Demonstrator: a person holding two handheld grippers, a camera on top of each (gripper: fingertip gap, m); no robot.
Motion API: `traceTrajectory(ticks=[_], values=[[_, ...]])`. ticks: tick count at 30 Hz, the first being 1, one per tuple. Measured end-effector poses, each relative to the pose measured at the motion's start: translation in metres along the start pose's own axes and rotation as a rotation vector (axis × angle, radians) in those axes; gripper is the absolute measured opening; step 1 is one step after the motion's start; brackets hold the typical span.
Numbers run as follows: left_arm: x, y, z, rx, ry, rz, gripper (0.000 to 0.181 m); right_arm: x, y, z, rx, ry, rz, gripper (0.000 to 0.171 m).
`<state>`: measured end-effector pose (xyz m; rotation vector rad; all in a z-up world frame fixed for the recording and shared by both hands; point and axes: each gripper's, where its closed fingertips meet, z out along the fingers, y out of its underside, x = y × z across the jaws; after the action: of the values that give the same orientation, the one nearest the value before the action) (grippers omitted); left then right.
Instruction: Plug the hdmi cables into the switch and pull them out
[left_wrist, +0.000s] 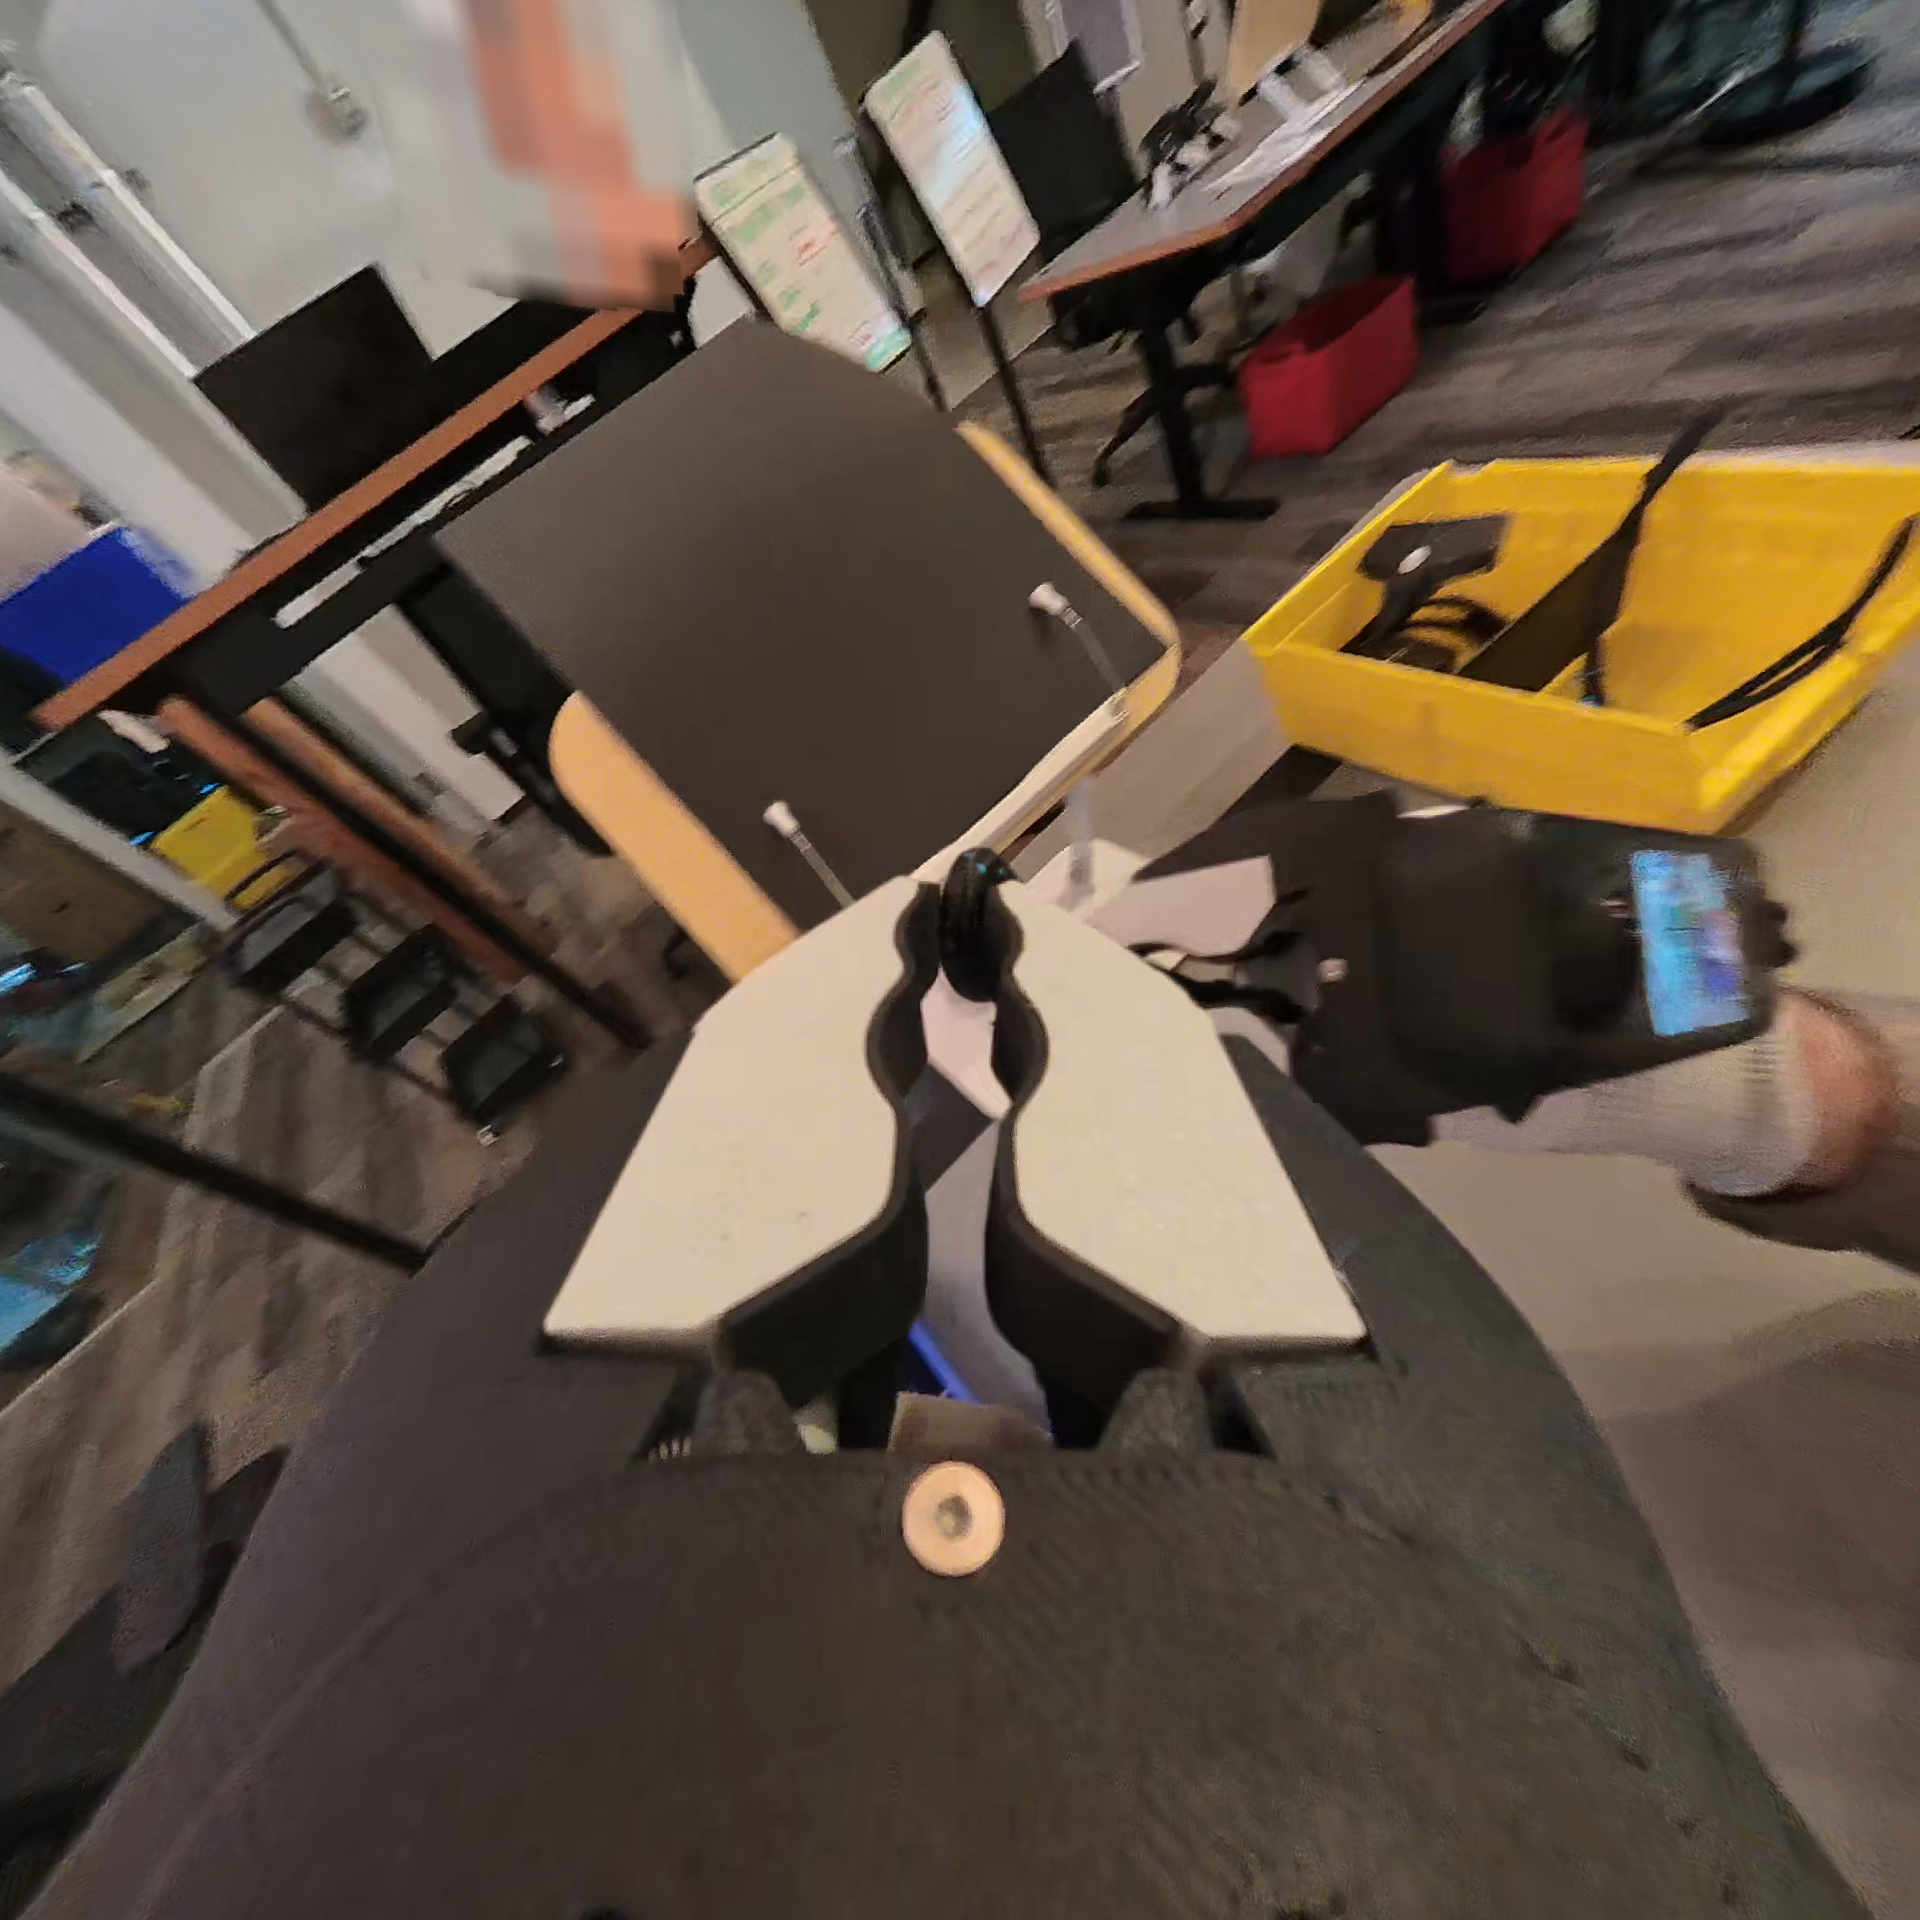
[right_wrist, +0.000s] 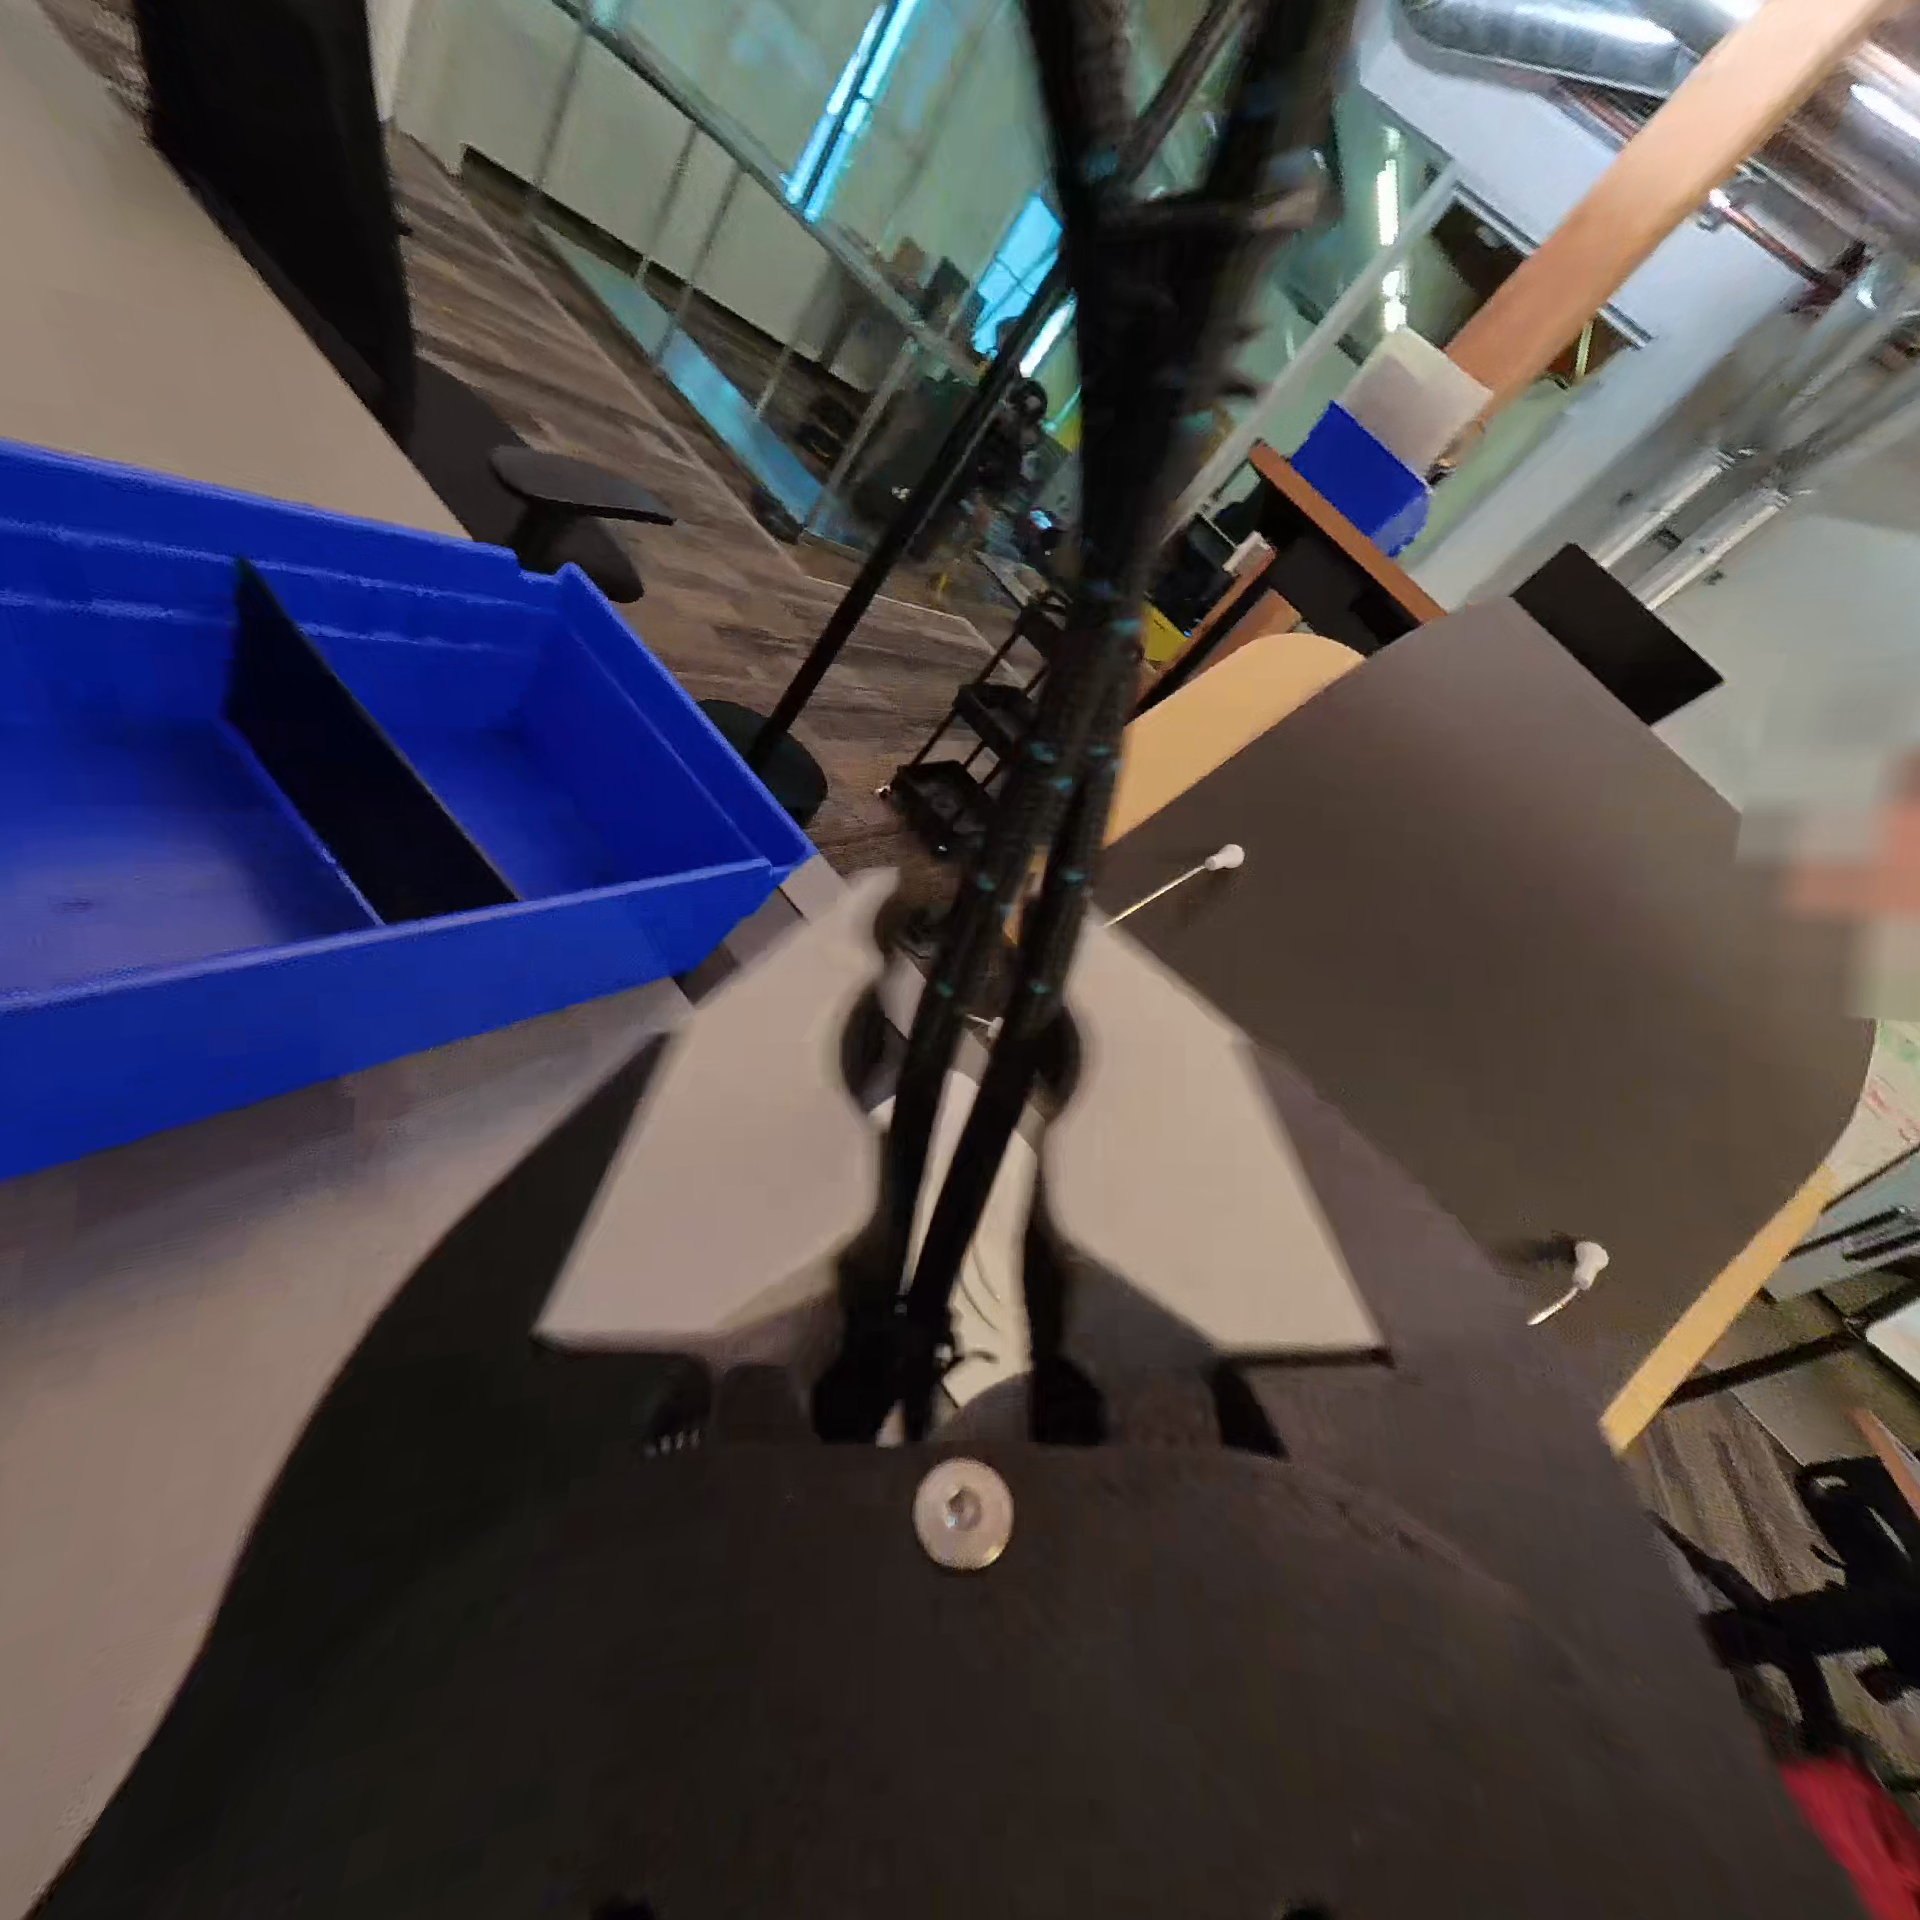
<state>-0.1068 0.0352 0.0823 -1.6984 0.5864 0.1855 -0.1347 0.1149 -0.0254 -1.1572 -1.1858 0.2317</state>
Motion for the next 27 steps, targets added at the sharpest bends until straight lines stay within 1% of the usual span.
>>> traceTrajectory(ticks=[1, 3, 6, 7, 8, 9, 11, 13, 16, 20, 22, 24, 25, 27], values=[[0.007, -0.006, 0.003, 0.027, 0.019, -0.008, 0.008, 0.007, 0.003, -0.002, 0.009, 0.006, 0.004, 0.000], [0.011, -0.015, 0.009, 0.064, 0.025, -0.009, 0.008, 0.024, 0.006, -0.007, 0.031, 0.017, 0.013, 0.000], [0.026, -0.031, 0.020, 0.160, 0.098, 0.003, 0.008, 0.048, 0.014, -0.016, 0.026, 0.022, 0.039, 0.000], [0.029, -0.034, 0.024, 0.192, 0.106, 0.002, 0.016, 0.056, 0.019, -0.018, 0.017, 0.023, 0.057, 0.000], [0.034, -0.040, 0.026, 0.261, 0.136, 0.007, 0.028, 0.066, 0.024, -0.020, 0.007, 0.032, 0.084, 0.000], [0.042, -0.044, 0.027, 0.328, 0.198, -0.019, 0.037, 0.074, 0.030, -0.022, 0.002, 0.032, 0.122, 0.000], [0.053, -0.043, 0.033, 0.401, 0.334, -0.140, 0.053, 0.094, 0.042, -0.027, 0.005, 0.049, 0.192, 0.000], [0.053, -0.038, 0.046, 0.448, 0.374, -0.225, 0.055, 0.113, 0.055, -0.034, -0.012, 0.084, 0.224, 0.000], [0.051, -0.016, 0.070, 0.450, 0.336, -0.254, 0.052, 0.134, 0.069, -0.042, -0.017, 0.112, 0.283, 0.000], [0.064, 0.016, 0.097, 0.442, 0.357, -0.271, 0.045, 0.146, 0.084, -0.046, -0.028, 0.116, 0.326, 0.000], [0.060, 0.028, 0.108, 0.373, 0.318, -0.227, 0.046, 0.148, 0.089, -0.045, -0.037, 0.112, 0.335, 0.000], [0.056, 0.032, 0.106, 0.363, 0.301, -0.190, 0.045, 0.146, 0.085, -0.045, -0.020, 0.097, 0.357, 0.000], [0.055, 0.032, 0.103, 0.365, 0.312, -0.186, 0.045, 0.145, 0.082, -0.046, -0.013, 0.087, 0.360, 0.000], [0.050, 0.029, 0.098, 0.364, 0.285, -0.178, 0.044, 0.143, 0.071, -0.048, 0.003, 0.085, 0.343, 0.000]])
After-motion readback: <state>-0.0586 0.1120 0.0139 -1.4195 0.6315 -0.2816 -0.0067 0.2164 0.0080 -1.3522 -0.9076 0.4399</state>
